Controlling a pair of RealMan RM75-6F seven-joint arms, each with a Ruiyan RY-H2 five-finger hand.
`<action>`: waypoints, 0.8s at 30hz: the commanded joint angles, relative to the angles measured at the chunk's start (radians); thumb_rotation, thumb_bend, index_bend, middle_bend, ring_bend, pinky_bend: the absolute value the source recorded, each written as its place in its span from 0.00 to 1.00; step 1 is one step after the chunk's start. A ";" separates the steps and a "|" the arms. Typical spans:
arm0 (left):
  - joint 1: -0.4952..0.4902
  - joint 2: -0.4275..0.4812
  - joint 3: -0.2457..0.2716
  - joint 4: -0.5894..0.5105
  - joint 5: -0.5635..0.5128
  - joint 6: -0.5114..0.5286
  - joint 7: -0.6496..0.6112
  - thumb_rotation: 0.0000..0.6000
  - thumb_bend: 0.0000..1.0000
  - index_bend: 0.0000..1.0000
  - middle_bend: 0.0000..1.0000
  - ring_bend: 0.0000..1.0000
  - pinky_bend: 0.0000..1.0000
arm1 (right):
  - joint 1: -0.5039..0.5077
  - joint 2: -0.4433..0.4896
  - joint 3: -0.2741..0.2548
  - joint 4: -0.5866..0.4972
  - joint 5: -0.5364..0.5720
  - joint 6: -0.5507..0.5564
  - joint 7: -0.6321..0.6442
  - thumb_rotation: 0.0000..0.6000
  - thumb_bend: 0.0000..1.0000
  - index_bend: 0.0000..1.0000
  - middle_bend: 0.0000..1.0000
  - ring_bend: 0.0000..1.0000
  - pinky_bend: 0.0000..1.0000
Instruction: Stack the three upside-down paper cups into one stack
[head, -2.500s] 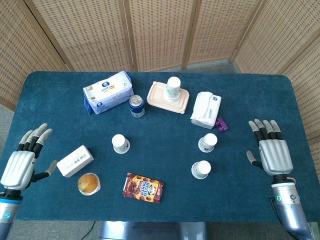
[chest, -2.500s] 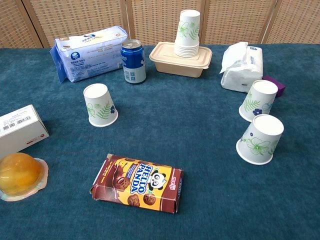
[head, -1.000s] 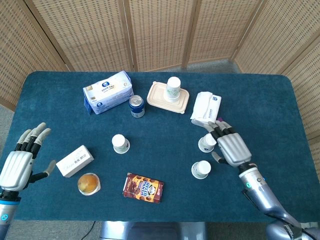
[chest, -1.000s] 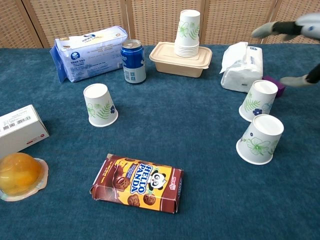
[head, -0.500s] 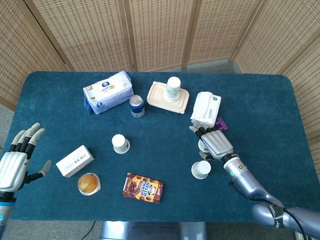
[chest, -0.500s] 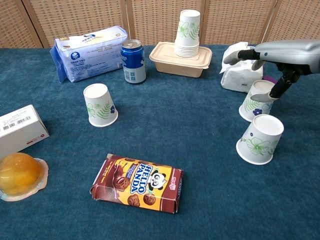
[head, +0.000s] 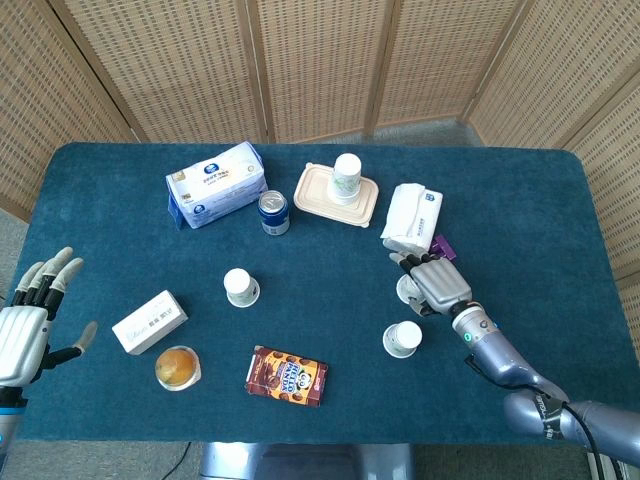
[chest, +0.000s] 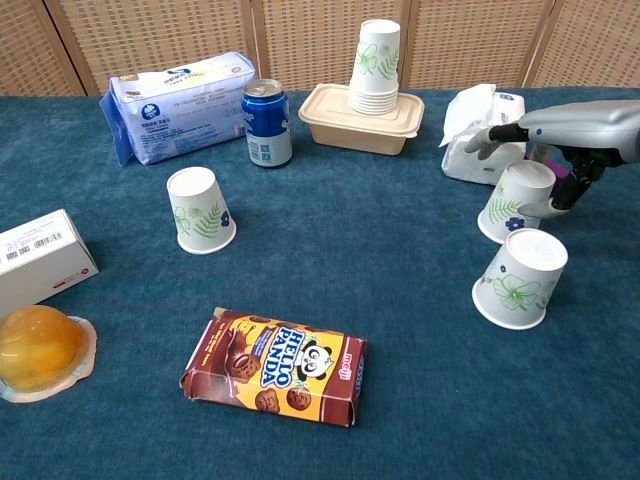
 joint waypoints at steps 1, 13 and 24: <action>0.002 0.001 0.001 -0.001 0.000 0.003 0.001 1.00 0.41 0.03 0.00 0.00 0.01 | 0.008 -0.008 -0.009 0.033 -0.016 -0.014 0.022 1.00 0.39 0.17 0.23 0.02 0.41; 0.001 -0.003 -0.002 0.004 0.000 -0.002 -0.004 1.00 0.41 0.03 0.00 0.00 0.01 | 0.011 -0.004 -0.022 0.050 -0.037 -0.005 0.050 1.00 0.40 0.30 0.35 0.14 0.54; 0.001 -0.004 -0.004 0.012 -0.005 -0.004 -0.012 1.00 0.41 0.03 0.00 0.00 0.01 | 0.007 0.007 -0.028 0.029 -0.045 0.024 0.047 1.00 0.40 0.35 0.40 0.20 0.60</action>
